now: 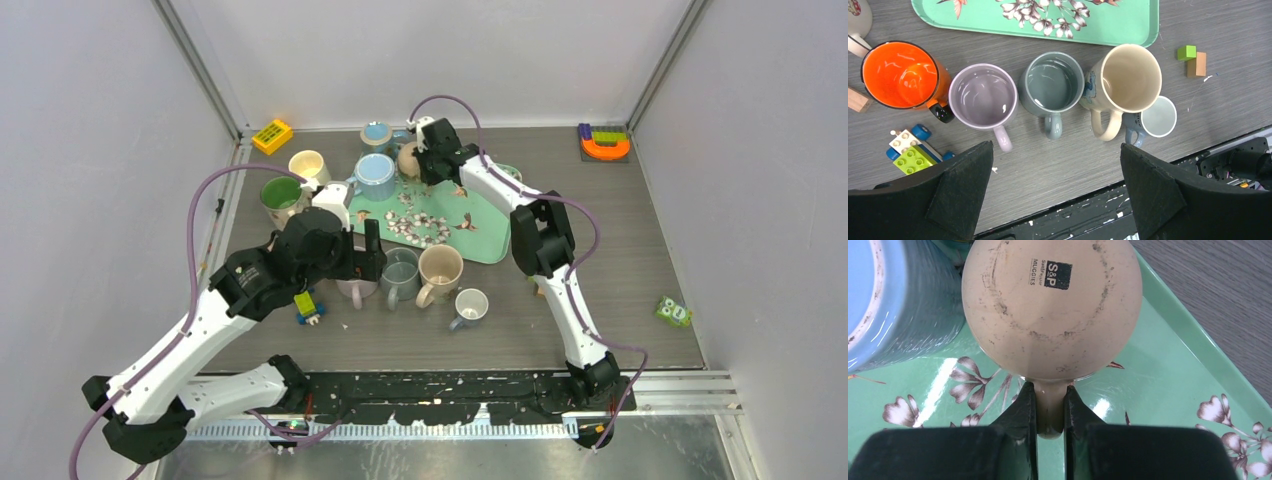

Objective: Turn the mug right side up
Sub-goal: Turn over the cup on the tray.

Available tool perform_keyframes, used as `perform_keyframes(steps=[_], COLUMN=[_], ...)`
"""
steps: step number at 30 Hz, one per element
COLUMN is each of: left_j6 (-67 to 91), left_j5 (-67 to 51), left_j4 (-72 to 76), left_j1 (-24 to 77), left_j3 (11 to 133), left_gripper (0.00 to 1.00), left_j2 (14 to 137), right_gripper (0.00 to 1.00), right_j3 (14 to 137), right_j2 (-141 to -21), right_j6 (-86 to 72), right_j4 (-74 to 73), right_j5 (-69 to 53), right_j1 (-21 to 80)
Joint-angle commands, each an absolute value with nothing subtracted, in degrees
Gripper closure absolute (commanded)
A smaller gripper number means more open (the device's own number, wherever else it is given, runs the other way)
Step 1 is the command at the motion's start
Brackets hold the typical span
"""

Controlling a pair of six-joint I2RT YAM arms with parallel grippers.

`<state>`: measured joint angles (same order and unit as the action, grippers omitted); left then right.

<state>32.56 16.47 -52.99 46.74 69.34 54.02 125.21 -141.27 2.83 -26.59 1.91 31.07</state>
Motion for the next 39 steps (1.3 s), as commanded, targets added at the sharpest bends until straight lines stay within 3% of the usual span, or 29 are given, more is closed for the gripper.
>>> perform_keyframes(steps=[1,15,18,23,32,35,39], left_j6=[32.4,30.9,31.7,33.3,35.0,35.4,35.8], left_j5=[15.9,8.3,7.5,7.4,7.9,8.1,8.1], left_j4=[-51.1,-45.5,-43.4,-41.8,-42.3,-42.5,-42.4], left_j1=[46.4,45.6,45.5,45.5,45.4,45.5,45.4], left_j3=[70.3,68.3,67.0,65.7,64.1,63.8,63.6], left_gripper=[0.00,0.00,0.00,0.00,0.00,0.00,0.00], left_j2=[53.3,56.6,57.0,57.4,56.2,55.8,55.9], right_gripper=[0.98,0.99,0.91,0.80,0.71,0.61,0.54], right_j3=[126.1,96.0,91.7,91.1,96.3,97.3,98.9], right_j2=[-138.6,-116.7,-113.3,-112.7,-117.1,-117.9,-118.9], right_j6=[2.1,-9.1,-10.2,-10.3,-10.3,-10.3,-10.4], right_j4=[-24.4,-22.6,-23.4,-26.0,-30.5,-30.9,-31.7], right_j5=[5.5,16.7,17.1,14.9,12.3,12.3,12.3], right_j1=[31.5,31.4,31.2,30.4,29.6,29.6,29.3])
